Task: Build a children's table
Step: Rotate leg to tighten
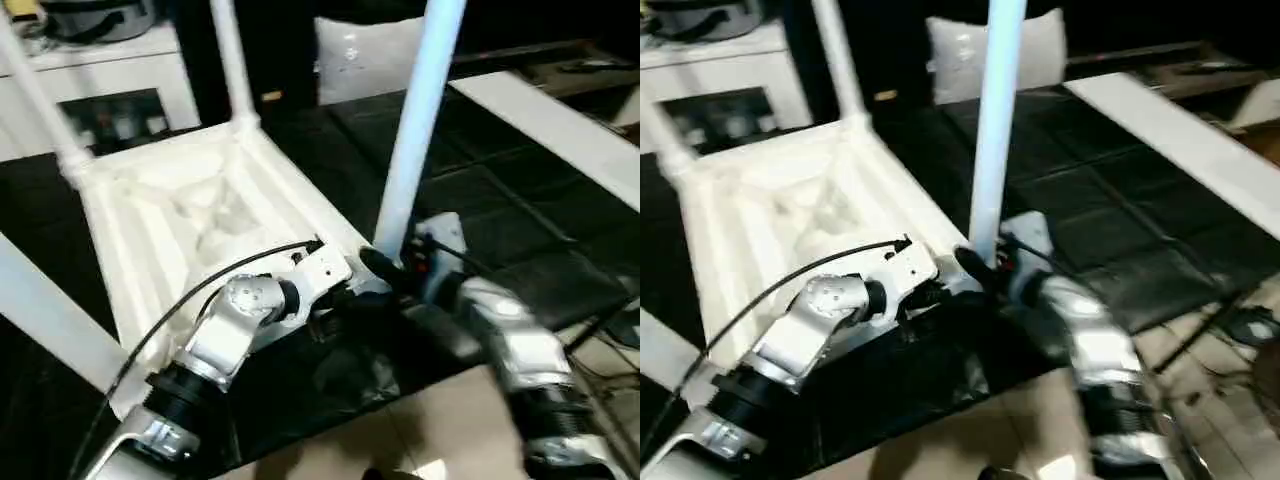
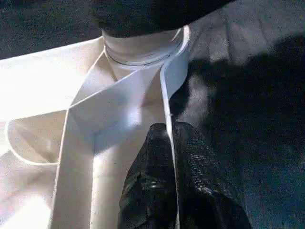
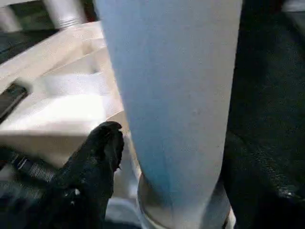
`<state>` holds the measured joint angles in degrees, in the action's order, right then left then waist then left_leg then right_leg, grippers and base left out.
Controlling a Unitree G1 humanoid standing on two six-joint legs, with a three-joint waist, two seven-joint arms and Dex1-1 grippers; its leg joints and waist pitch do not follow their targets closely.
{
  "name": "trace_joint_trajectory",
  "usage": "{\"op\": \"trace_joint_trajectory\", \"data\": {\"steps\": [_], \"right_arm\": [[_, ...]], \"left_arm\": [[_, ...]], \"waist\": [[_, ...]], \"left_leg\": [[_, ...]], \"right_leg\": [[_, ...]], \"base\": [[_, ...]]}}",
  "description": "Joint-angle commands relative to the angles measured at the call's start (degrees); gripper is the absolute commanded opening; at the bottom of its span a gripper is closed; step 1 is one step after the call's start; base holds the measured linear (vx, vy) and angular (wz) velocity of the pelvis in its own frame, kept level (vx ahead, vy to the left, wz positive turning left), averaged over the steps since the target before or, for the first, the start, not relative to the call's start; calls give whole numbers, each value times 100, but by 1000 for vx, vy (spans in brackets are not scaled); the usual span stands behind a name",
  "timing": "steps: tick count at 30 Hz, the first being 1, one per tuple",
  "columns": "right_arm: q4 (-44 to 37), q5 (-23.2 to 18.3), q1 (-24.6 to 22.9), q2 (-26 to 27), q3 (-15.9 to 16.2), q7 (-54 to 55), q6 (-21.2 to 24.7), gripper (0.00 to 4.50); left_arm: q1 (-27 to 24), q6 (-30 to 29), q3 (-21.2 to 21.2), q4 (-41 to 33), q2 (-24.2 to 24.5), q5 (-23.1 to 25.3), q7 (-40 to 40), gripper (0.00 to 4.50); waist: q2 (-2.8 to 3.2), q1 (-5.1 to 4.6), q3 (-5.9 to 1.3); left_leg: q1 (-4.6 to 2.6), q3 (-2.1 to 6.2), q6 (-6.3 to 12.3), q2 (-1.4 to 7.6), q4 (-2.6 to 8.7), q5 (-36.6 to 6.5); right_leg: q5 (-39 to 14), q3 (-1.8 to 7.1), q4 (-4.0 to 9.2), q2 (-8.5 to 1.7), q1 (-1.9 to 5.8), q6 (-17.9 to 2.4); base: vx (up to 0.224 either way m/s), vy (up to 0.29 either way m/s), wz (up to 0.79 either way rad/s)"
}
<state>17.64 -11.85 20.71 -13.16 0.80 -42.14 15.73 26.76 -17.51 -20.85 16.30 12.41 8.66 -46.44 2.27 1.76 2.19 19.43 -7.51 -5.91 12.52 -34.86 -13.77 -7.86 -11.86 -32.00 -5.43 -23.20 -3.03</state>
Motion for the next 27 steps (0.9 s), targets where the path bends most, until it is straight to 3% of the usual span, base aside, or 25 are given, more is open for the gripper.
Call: {"op": "trace_joint_trajectory", "data": {"steps": [1,4,7,10,12,14,21,27], "right_arm": [[-220,-179,-75,-261,138,-624,-66,359],[-402,-404,-168,-825,72,-1420,17,386],[-408,-416,-136,-1318,151,-2058,-63,398],[-382,-378,-78,-1476,221,-2318,-211,398],[-339,-537,-6,-1737,424,-3098,-111,398],[-288,-529,23,-1780,525,-3293,-271,371],[-343,-650,65,-1741,865,-3852,-23,309],[-399,-692,74,-1607,1098,-4057,89,257]], "left_arm": [[58,352,-177,50,135,-34,-399,0],[67,729,-233,171,408,-159,-873,0],[102,1255,-316,272,735,-359,-1590,0],[114,1370,-361,295,891,-469,-1984,0],[215,1765,-543,428,1115,-415,-2423,0],[254,2025,-628,475,1184,-448,-2667,0],[300,2286,-879,321,1323,-636,-3456,0],[390,2419,-935,371,1256,-688,-3612,0]], "waist": [[-34,63,-415],[-37,184,-390],[-57,210,-366],[-52,222,-371],[-76,278,-385],[-78,343,-396],[-82,505,-425],[-83,519,-408]], "left_leg": [[125,-84,818,38,308,170],[82,-108,739,55,339,-199],[61,-117,622,38,365,-514],[32,-127,564,52,369,-568],[27,-127,625,68,369,-507],[36,-131,663,88,365,-401],[24,-138,670,162,366,-74],[30,-155,501,125,378,-249]], "right_leg": [[-1280,415,297,-362,456,-464],[-1849,410,371,-344,451,-274],[-2276,390,436,-332,443,-104],[-2323,396,440,-331,416,-127],[-2202,403,409,-325,413,-207],[-2082,425,378,-337,410,-245],[-1580,480,253,-370,399,-541],[-1951,473,313,-366,411,-362]], "base": [[0,0,0],[0,0,0],[0,0,0],[0,0,0],[0,0,0],[0,0,0],[0,0,0],[0,0,0]]}}
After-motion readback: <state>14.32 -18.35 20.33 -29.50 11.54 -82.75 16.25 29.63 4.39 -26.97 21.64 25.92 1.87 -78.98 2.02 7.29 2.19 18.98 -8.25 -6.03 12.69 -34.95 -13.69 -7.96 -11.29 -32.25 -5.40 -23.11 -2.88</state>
